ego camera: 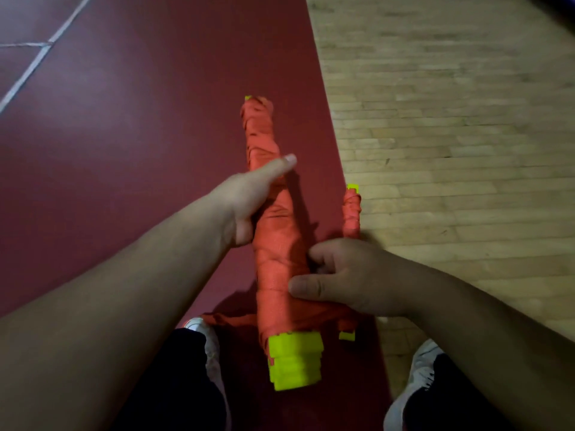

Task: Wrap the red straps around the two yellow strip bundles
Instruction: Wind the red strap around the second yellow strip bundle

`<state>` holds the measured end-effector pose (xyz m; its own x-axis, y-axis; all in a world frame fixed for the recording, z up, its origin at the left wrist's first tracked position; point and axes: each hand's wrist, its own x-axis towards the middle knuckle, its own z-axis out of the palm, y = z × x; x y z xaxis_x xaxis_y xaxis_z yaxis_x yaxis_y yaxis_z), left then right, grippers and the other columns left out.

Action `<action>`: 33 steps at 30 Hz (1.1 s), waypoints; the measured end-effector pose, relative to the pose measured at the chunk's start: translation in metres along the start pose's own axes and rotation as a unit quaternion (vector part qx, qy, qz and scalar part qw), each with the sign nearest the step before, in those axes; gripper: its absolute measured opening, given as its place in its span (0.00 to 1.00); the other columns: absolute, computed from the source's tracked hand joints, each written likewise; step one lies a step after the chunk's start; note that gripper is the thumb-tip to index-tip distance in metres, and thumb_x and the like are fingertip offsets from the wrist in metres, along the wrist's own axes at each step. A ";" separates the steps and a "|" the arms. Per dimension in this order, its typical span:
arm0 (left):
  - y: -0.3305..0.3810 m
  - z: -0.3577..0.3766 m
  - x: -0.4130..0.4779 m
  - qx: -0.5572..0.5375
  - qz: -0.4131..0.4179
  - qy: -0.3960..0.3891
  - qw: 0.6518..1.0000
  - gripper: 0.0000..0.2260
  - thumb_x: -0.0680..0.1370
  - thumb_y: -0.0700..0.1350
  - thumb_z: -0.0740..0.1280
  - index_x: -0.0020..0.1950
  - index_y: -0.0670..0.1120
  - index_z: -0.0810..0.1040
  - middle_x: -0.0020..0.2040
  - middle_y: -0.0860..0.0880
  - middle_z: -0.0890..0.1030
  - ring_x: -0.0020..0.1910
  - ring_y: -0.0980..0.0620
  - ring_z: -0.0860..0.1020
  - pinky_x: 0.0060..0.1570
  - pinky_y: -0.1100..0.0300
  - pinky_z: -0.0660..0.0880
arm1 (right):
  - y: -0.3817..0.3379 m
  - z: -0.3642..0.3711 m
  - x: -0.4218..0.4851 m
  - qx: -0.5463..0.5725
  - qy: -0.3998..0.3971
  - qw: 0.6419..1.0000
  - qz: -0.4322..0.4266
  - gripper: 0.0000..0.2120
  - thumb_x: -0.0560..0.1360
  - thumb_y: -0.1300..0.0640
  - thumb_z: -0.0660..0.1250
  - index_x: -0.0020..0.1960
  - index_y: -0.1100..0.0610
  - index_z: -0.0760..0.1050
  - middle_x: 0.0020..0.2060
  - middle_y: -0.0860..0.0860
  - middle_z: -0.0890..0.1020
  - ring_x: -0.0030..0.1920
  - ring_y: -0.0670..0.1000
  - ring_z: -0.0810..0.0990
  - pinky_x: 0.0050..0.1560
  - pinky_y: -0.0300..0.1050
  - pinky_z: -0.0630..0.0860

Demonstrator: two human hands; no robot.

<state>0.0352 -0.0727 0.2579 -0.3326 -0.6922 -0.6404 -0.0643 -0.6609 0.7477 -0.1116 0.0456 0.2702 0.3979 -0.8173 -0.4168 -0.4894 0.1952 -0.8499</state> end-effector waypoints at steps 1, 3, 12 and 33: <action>-0.005 -0.001 0.002 0.010 -0.011 0.028 0.999 0.17 0.71 0.57 0.75 0.48 0.44 0.81 0.35 0.46 0.82 0.28 0.49 0.81 0.33 0.56 0.79 | -0.001 0.002 0.001 -0.014 0.009 1.000 -0.003 0.19 0.72 0.40 0.71 0.33 0.52 0.70 0.27 0.43 0.69 0.29 0.42 0.66 0.29 0.39 0.63; -0.009 -0.004 0.004 0.003 -0.021 0.045 0.999 0.16 0.70 0.54 0.77 0.43 0.44 0.78 0.32 0.45 0.78 0.24 0.49 0.78 0.29 0.58 0.77 | -0.004 0.002 0.000 -0.013 0.030 0.999 -0.018 0.21 0.71 0.37 0.70 0.35 0.52 0.70 0.27 0.42 0.69 0.28 0.41 0.66 0.28 0.36 0.63; 0.001 -0.002 -0.002 -0.014 -0.062 -0.019 0.998 0.12 0.78 0.47 0.67 0.37 0.43 0.74 0.31 0.45 0.74 0.21 0.52 0.74 0.24 0.65 0.75 | -0.005 -0.022 -0.006 0.015 -0.031 0.997 -0.065 0.17 0.64 0.43 0.72 0.47 0.52 0.78 0.25 0.45 0.77 0.25 0.39 0.72 0.28 0.31 0.66; -0.012 0.012 -0.005 -0.143 0.015 -0.037 0.989 0.21 0.79 0.52 0.61 0.27 0.47 0.69 0.23 0.49 0.69 0.20 0.52 0.69 0.23 0.66 0.69 | 0.002 -0.016 -0.004 0.179 -0.014 0.984 0.020 0.33 0.59 0.24 0.71 0.39 0.55 0.82 0.38 0.60 0.83 0.40 0.59 0.79 0.43 0.54 0.78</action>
<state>0.0268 -0.0579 0.2545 -0.3995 -0.6964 -0.5961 0.2119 -0.7028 0.6791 -0.1268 0.0405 0.2751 0.4069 -0.7911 -0.4566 -0.2020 0.4096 -0.8896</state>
